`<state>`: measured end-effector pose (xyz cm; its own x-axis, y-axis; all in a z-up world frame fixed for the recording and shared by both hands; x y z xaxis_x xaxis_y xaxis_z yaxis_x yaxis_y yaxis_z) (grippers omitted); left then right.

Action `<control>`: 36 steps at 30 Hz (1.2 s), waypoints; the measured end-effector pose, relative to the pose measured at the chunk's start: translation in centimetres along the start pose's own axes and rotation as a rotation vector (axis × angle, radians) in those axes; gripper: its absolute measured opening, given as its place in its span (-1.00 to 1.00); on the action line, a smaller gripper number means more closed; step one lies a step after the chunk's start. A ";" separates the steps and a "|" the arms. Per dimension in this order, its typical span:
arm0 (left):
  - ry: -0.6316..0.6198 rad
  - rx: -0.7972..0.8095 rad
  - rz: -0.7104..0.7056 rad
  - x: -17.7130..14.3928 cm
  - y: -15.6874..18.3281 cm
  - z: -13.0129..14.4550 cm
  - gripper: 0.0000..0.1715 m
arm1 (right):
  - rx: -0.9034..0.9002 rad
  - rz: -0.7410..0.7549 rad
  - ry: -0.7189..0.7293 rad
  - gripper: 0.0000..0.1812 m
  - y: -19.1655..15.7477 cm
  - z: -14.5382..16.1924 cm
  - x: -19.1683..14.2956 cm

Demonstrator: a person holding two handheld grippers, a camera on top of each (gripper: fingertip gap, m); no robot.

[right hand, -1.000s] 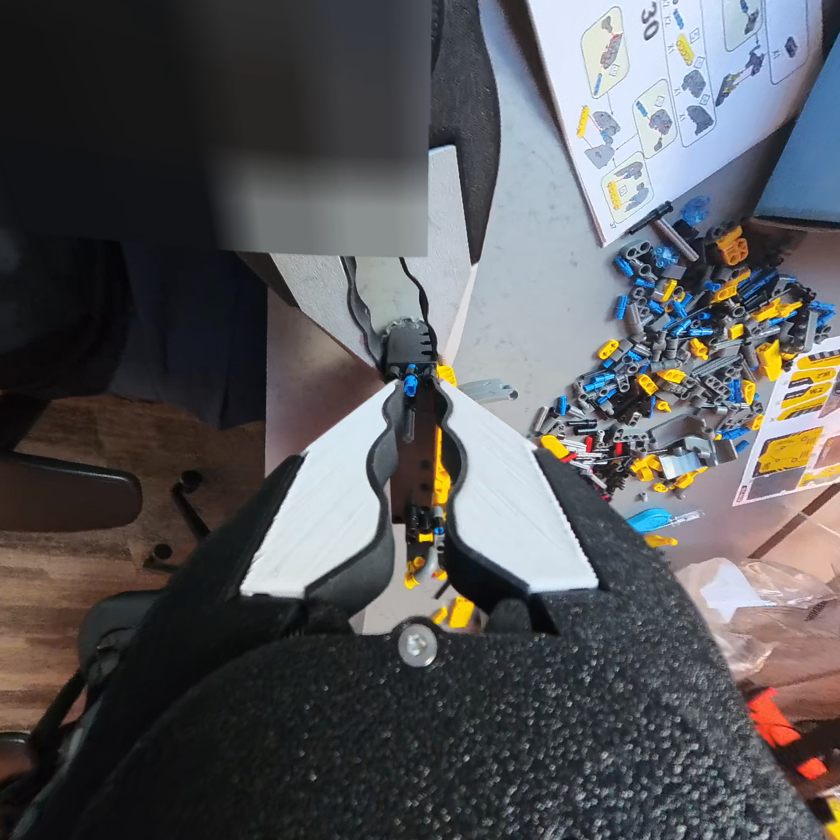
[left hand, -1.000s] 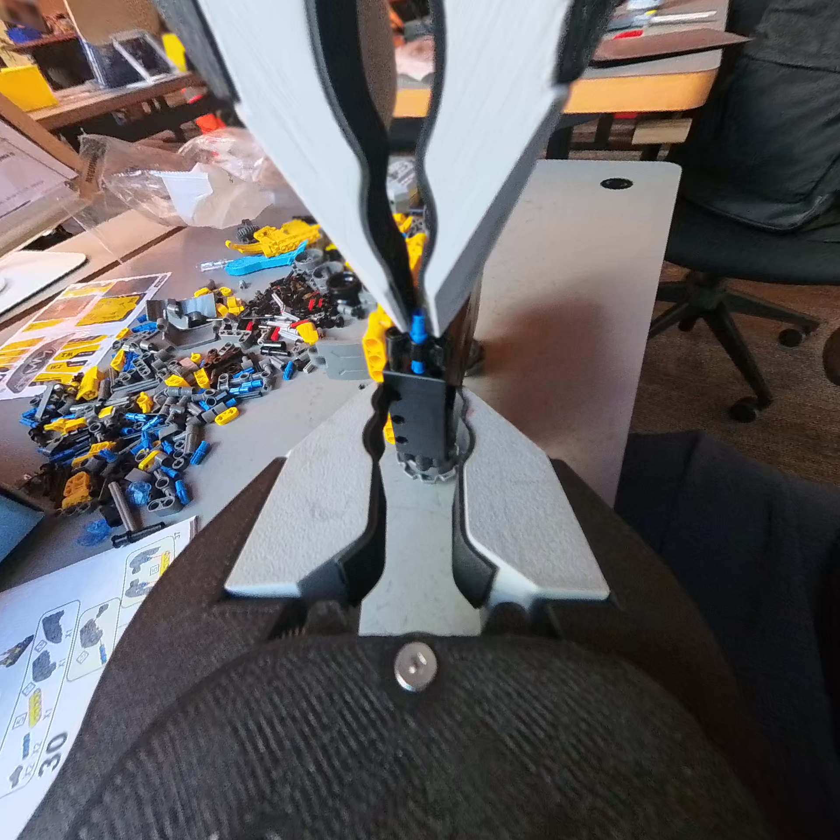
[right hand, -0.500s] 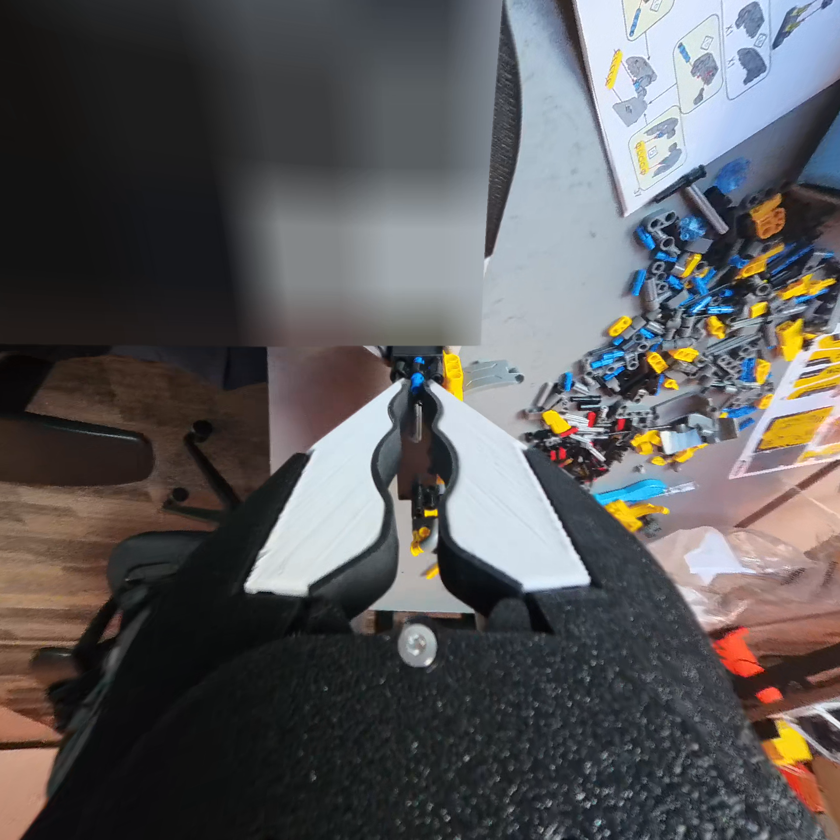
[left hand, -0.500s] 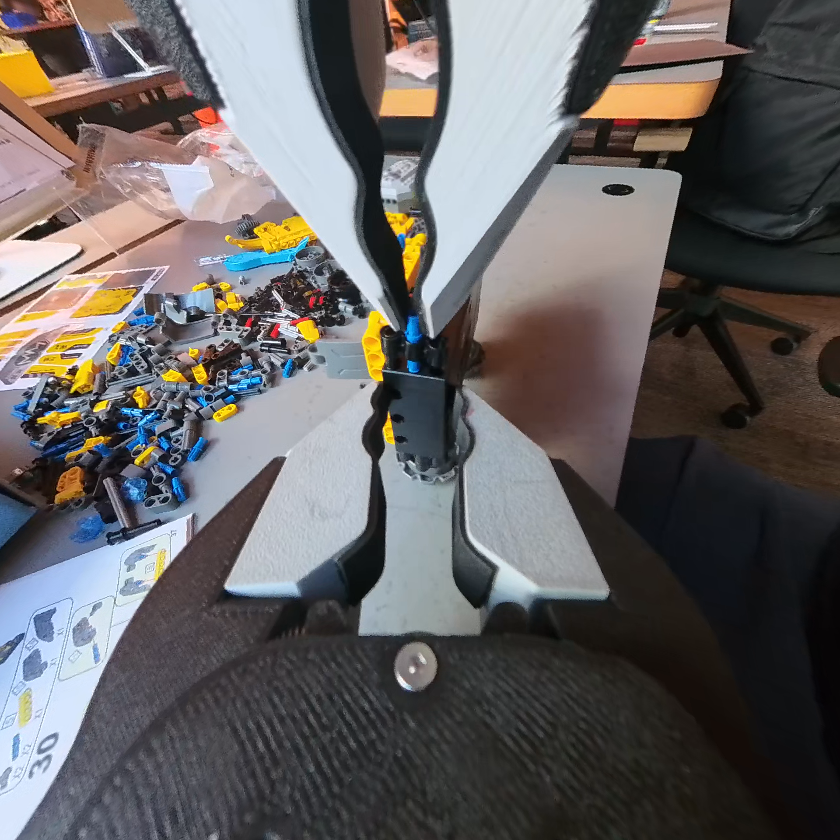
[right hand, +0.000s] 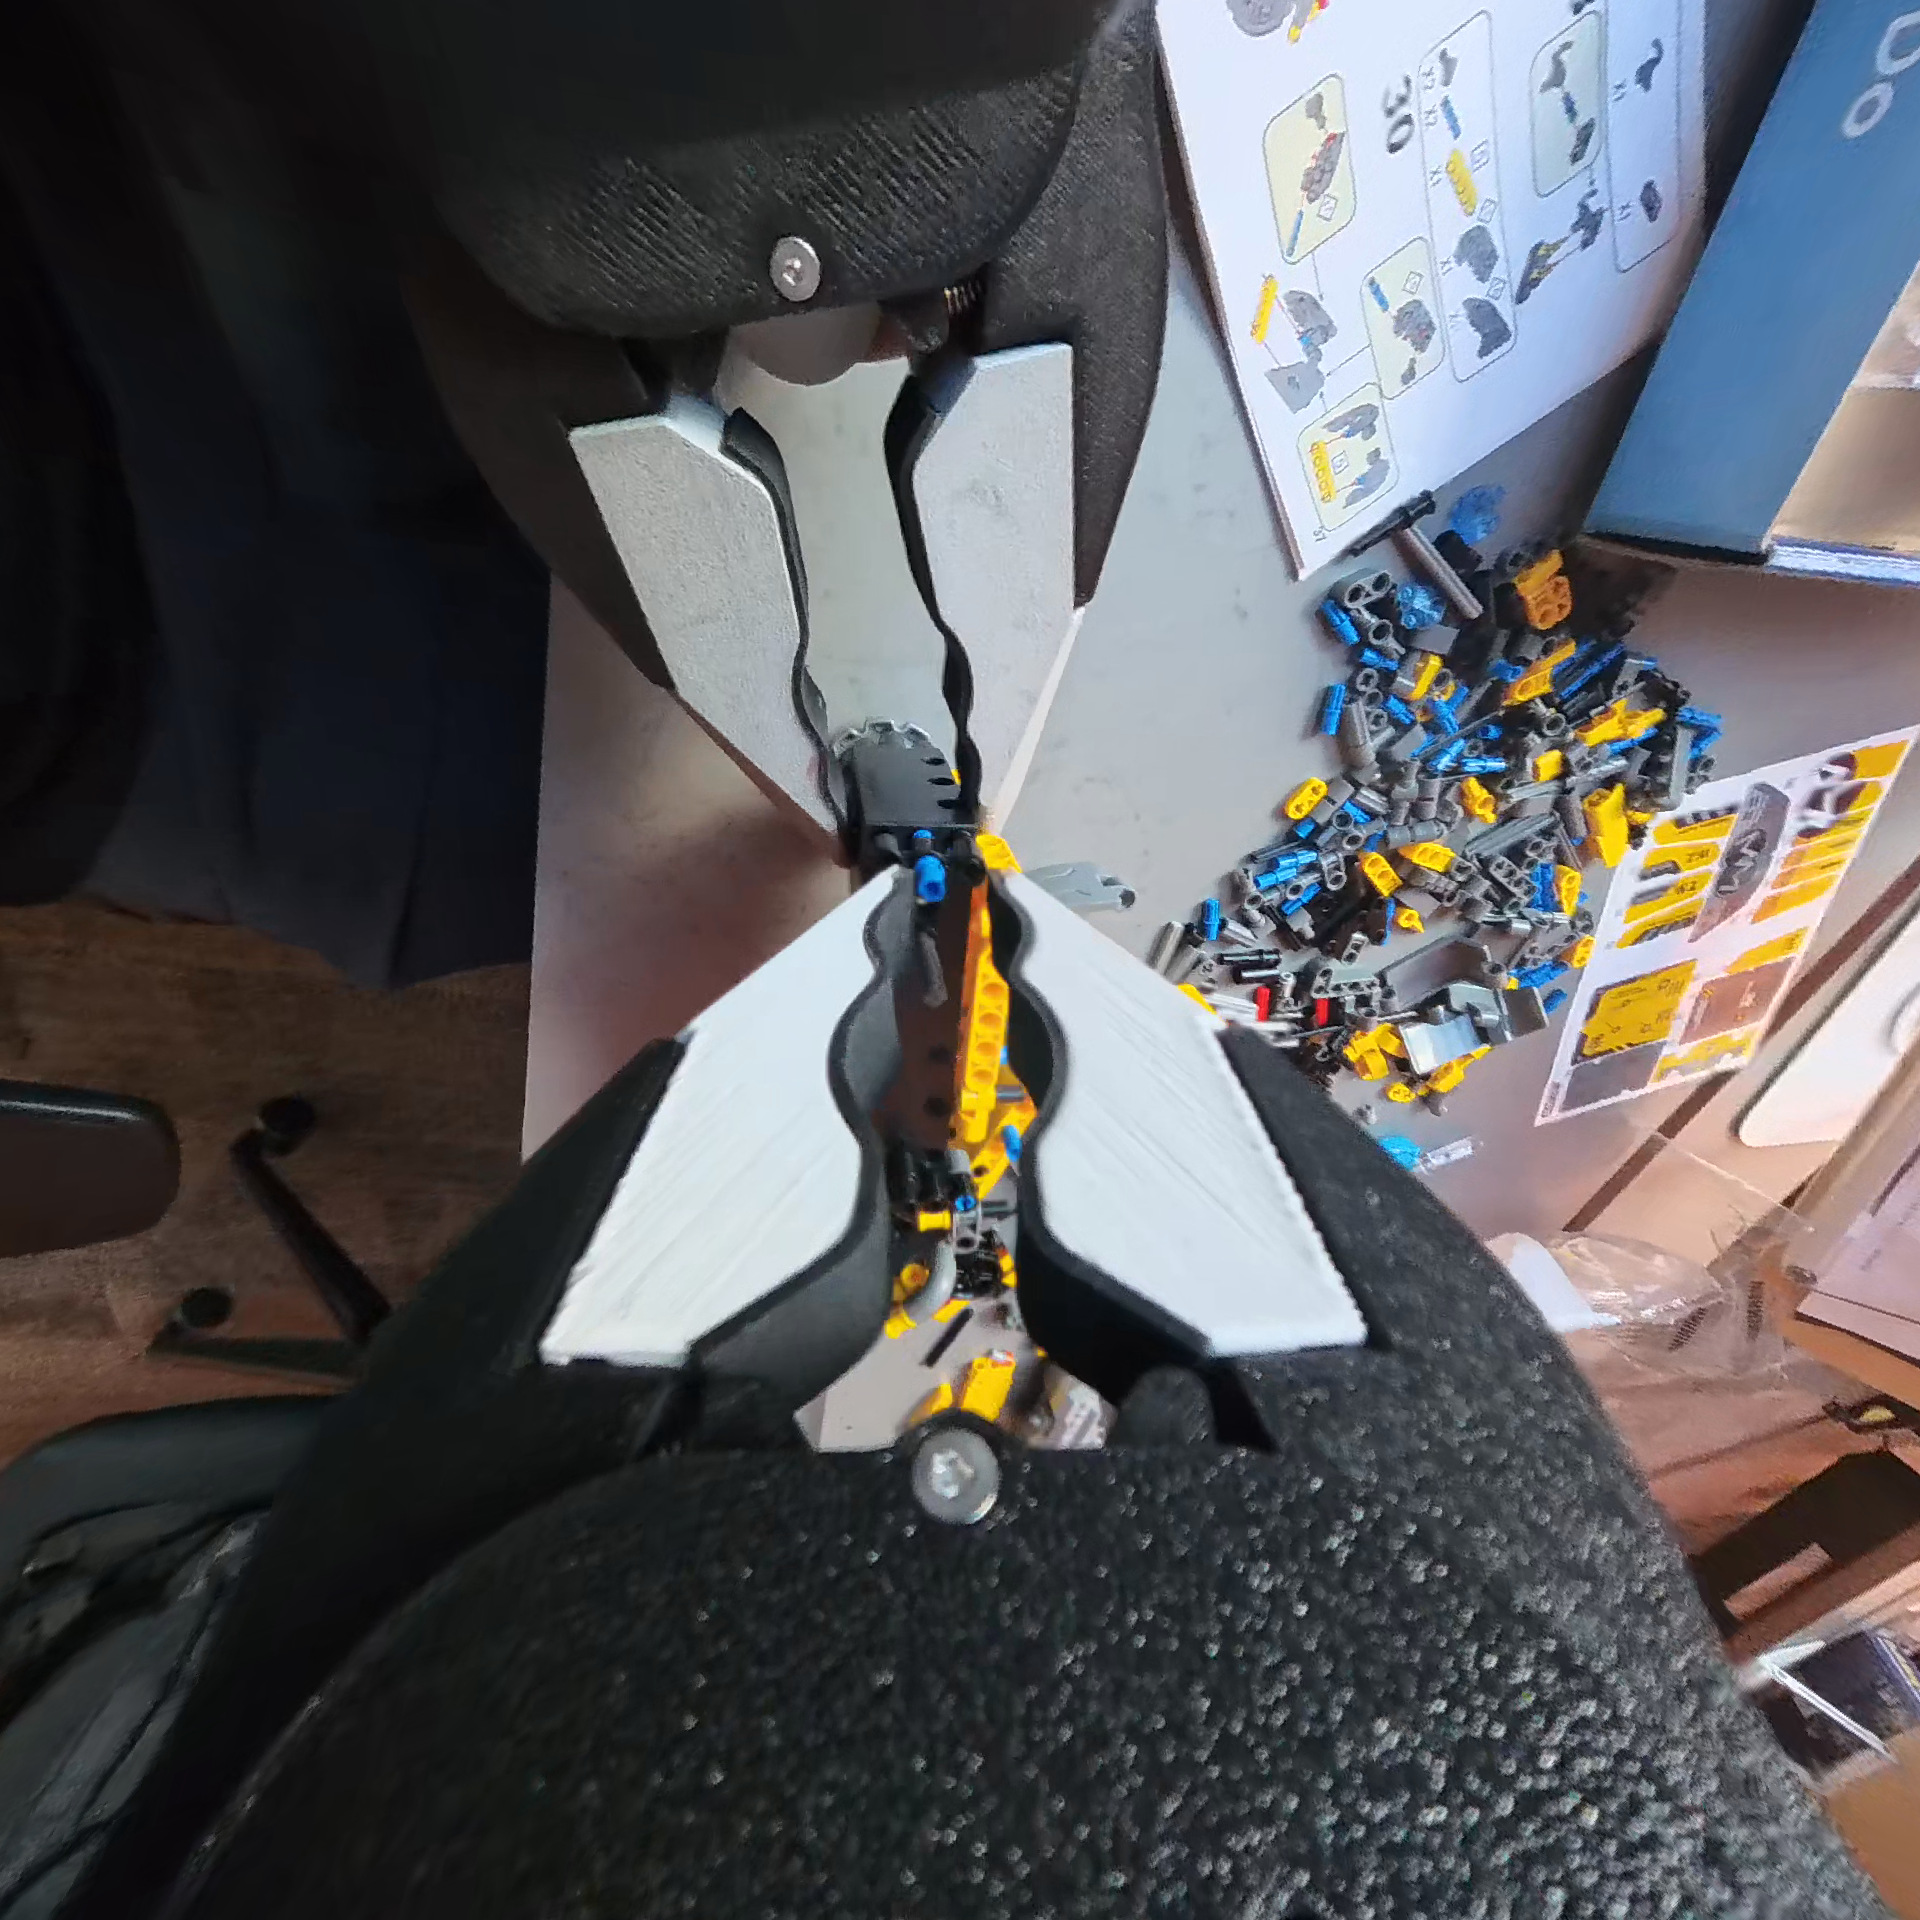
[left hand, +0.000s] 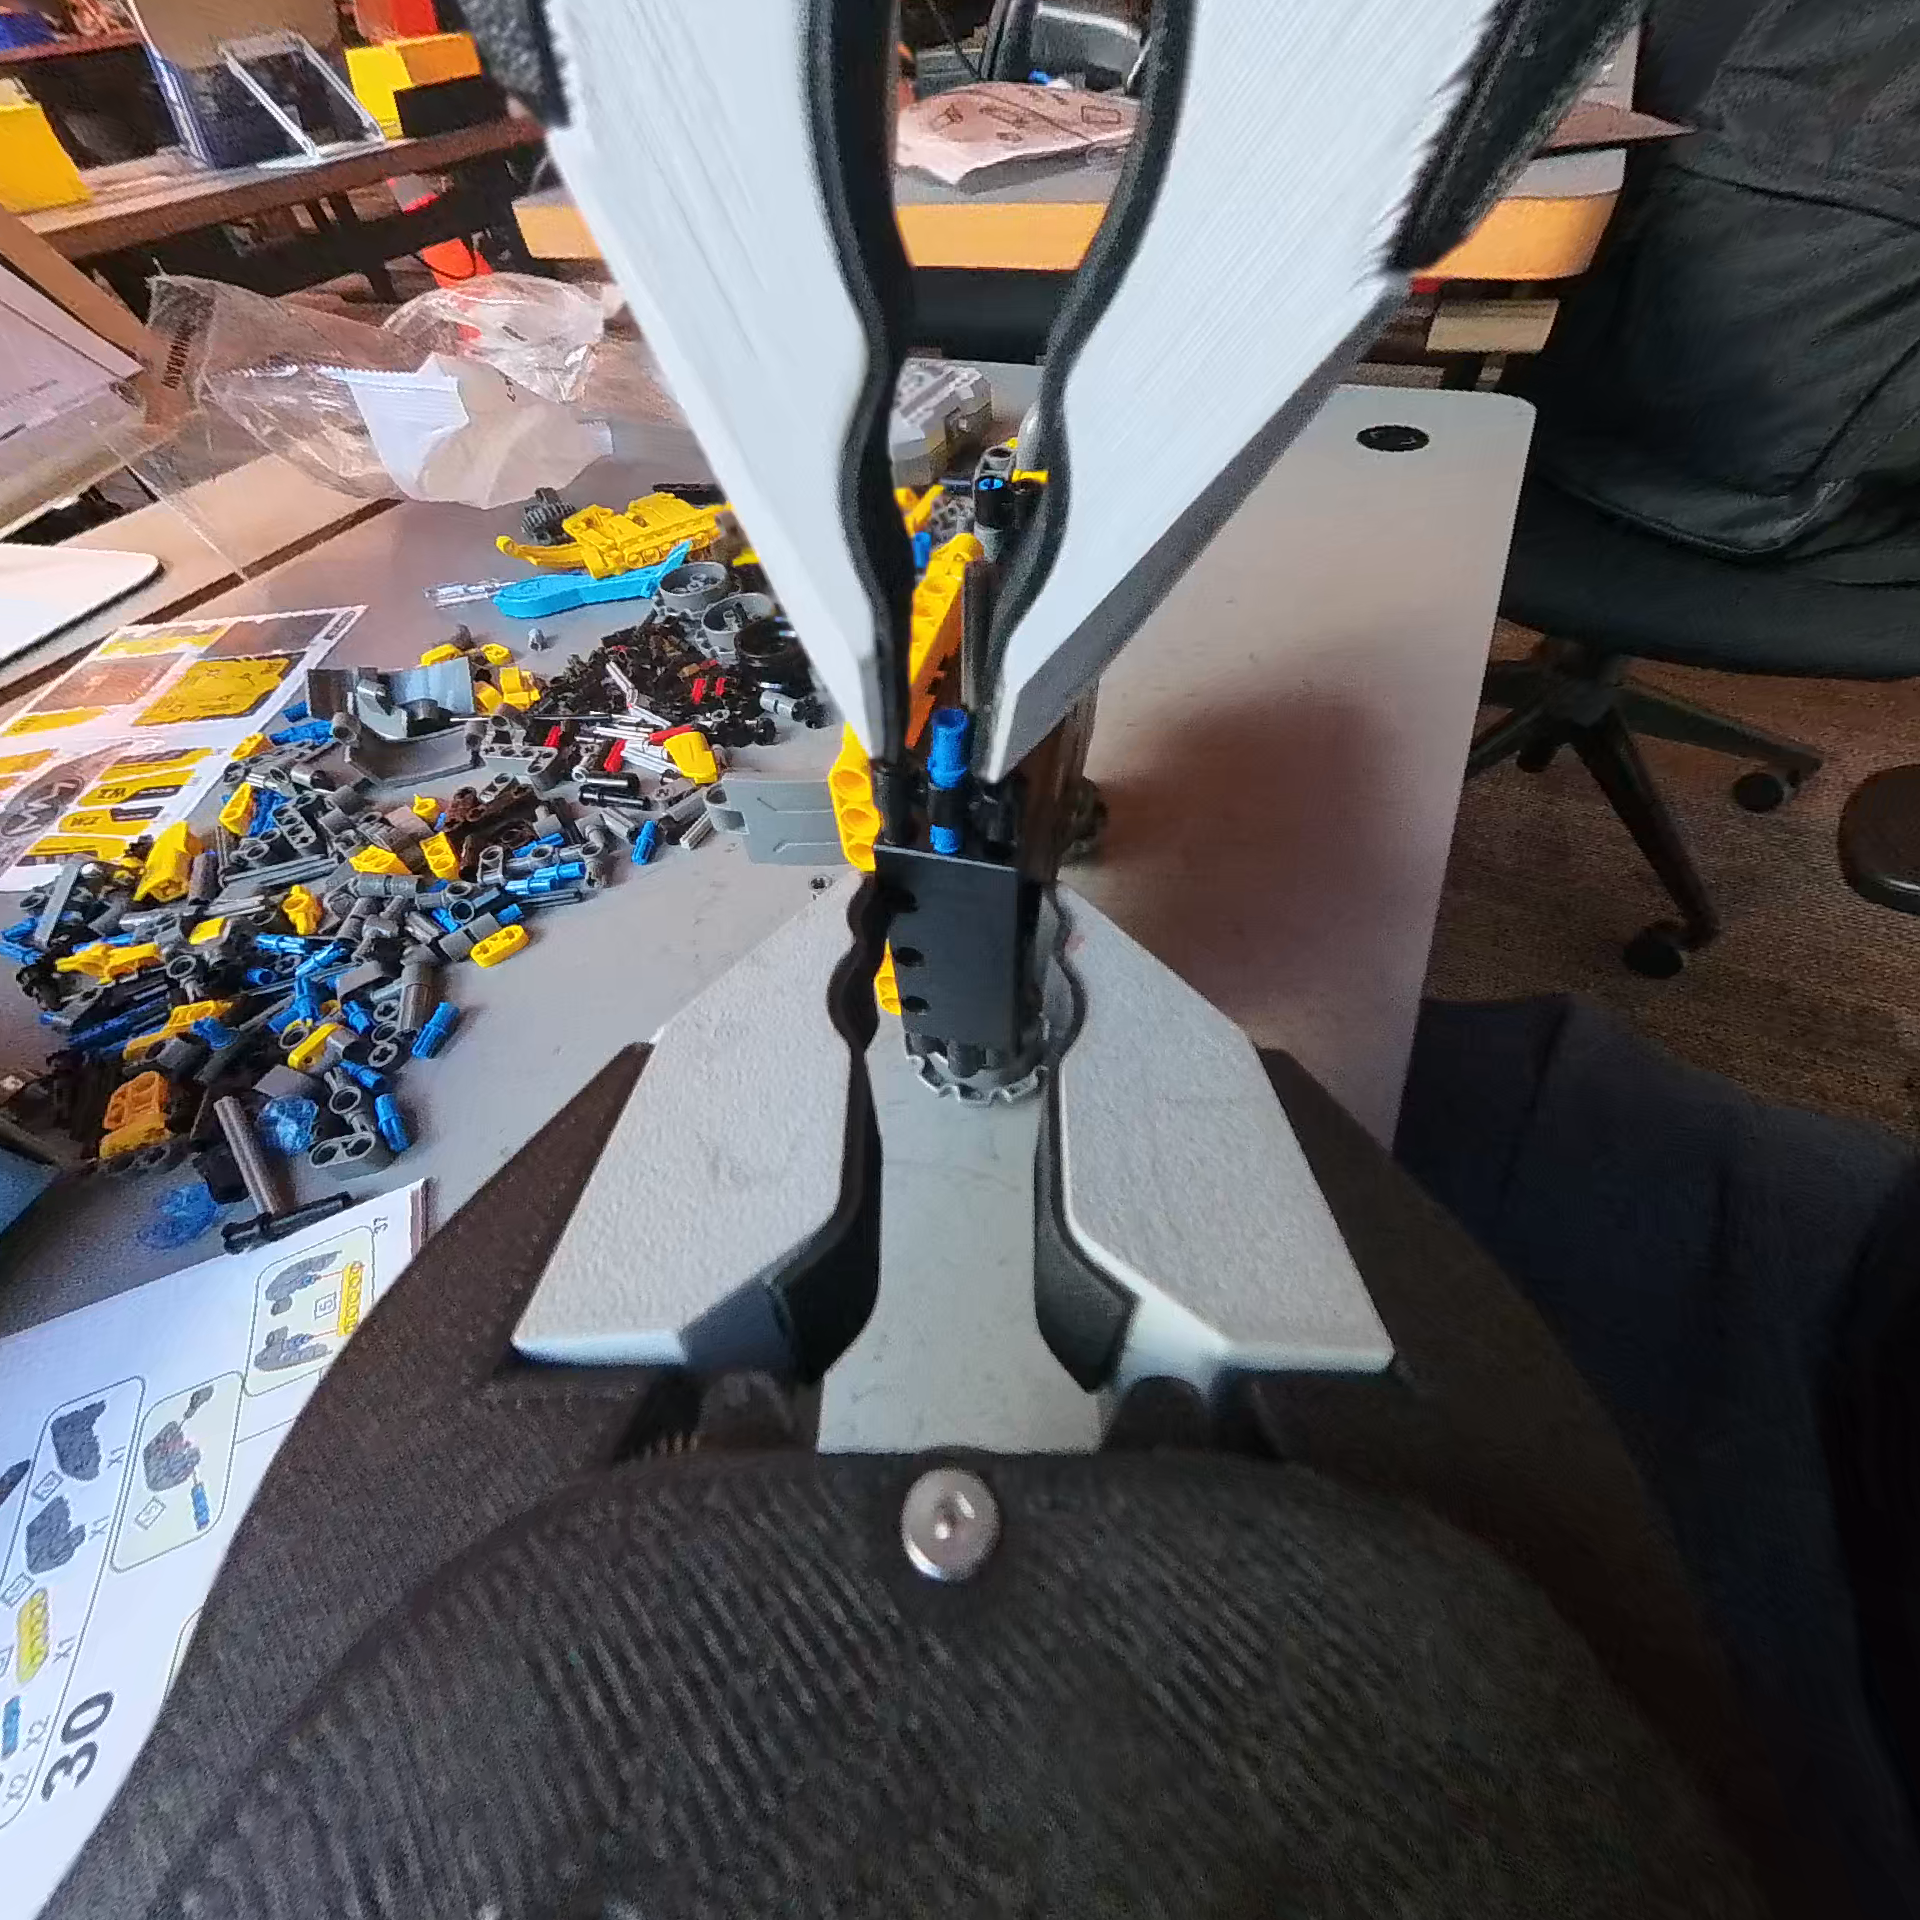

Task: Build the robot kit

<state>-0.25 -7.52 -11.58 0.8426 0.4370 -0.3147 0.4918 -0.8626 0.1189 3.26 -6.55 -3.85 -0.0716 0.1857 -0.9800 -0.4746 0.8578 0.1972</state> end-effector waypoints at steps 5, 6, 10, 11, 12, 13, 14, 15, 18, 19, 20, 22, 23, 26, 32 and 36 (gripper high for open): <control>-0.001 -0.002 -0.001 0.0 0.0 0.0 -0.71 | 0.015 -0.027 0.030 -0.93 -0.1 0.1 0.1; -0.001 -0.004 0.000 0.0 0.0 0.0 -0.71 | 0.010 -0.028 0.034 -0.94 -0.2 0.0 0.2; -0.003 -0.002 -0.001 0.0 0.0 0.0 -0.72 | -0.007 -0.016 0.038 -0.95 -0.3 -0.2 0.3; -0.004 0.005 -0.005 0.0 0.0 0.0 -0.71 | 0.012 -0.030 0.045 -0.95 -0.2 -0.1 0.3; -0.003 0.010 -0.010 0.0 0.1 0.1 -0.71 | 0.029 -0.045 0.052 -0.95 -0.2 -0.1 0.3; -0.003 0.015 -0.016 0.0 0.1 0.1 -0.71 | 0.041 -0.056 0.058 -0.95 -0.2 -0.1 0.3; -0.002 0.021 -0.023 0.0 0.2 0.1 -0.71 | 0.058 -0.067 0.060 -0.95 -0.1 0.0 0.3; -0.001 0.022 -0.028 0.0 0.1 0.1 -0.71 | 0.089 -0.083 0.059 -0.95 -0.1 0.0 0.3; -0.001 0.015 -0.029 -0.1 0.1 0.1 -0.71 | 0.197 -0.141 0.056 -0.96 0.4 0.1 0.4; -0.001 0.015 -0.021 -0.1 0.1 0.0 -0.72 | 0.214 -0.158 0.062 -0.96 0.5 0.1 0.4; 0.000 0.021 -0.013 0.0 0.2 0.0 -0.72 | 0.226 -0.176 0.065 -0.97 0.6 0.1 0.4; 0.003 0.024 -0.015 0.2 0.3 0.0 -0.72 | 0.235 -0.221 0.053 -0.96 0.6 0.4 0.3; 0.004 0.018 -0.016 0.2 0.2 -0.1 -0.72 | 0.236 -0.233 0.041 -0.96 0.6 0.5 0.2; 0.002 0.019 -0.010 0.2 0.2 -0.1 -0.72 | 0.240 -0.253 0.023 -0.96 0.9 0.5 0.3; -0.001 0.028 -0.027 0.1 0.1 0.0 -0.71 | 0.271 -0.325 0.023 -0.96 1.5 0.2 0.5; -0.001 0.030 -0.033 0.1 0.0 -0.1 -0.71 | 0.314 -0.333 0.067 -0.96 1.7 0.4 0.7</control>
<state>-0.16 -7.45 -11.57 0.8259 0.4648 -0.3192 0.5121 -0.8552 0.0799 2.77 -4.72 -4.18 -0.0214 -0.1471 -0.9889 -0.1936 0.9710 -0.1403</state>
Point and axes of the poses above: each gripper's, where its closed fingertips meet, x out along the fingers, z out of its underside, y = z × x across the jaws, the point moved 6 cm from there along -x, back along the fingers, and after that the axes turned 12 degrees about -x, right-handed, at the moved point
